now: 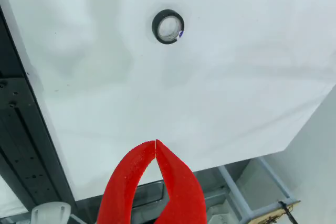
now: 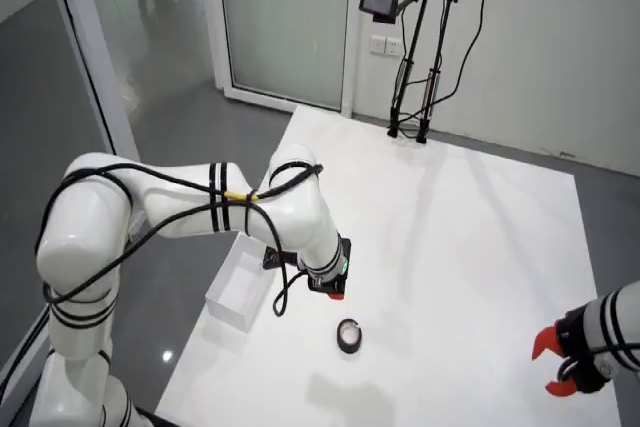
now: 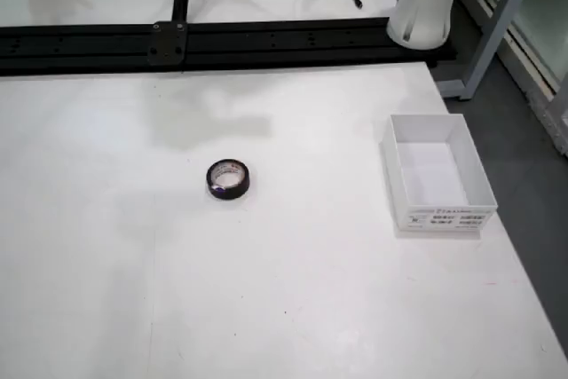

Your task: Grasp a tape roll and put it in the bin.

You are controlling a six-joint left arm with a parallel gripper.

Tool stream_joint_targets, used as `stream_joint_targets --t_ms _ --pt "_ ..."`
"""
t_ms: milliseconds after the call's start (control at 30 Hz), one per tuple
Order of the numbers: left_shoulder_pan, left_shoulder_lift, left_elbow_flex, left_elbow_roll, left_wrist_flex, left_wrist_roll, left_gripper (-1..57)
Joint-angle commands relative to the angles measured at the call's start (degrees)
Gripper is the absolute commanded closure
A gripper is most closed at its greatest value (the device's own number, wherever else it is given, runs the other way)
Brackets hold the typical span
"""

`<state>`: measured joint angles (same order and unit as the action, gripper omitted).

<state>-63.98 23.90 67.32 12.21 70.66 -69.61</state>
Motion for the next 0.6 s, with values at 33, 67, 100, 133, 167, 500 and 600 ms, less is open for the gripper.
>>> stream_joint_targets --t_ms 33,67,100,133,167,500,600 --pt "0.0 -0.1 0.1 0.0 0.0 0.0 56.4" --pt "0.0 -0.2 0.2 0.0 0.0 0.0 56.6" --pt "0.0 -0.3 0.4 0.0 0.0 0.0 56.9" --pt "0.0 -0.7 0.9 0.0 0.0 0.0 56.9" --pt "0.0 -1.1 1.4 0.0 0.0 0.0 56.8" --pt "0.4 -2.5 3.5 0.0 0.0 0.0 56.4" --pt "0.9 -2.5 3.5 0.2 0.0 0.0 56.2"
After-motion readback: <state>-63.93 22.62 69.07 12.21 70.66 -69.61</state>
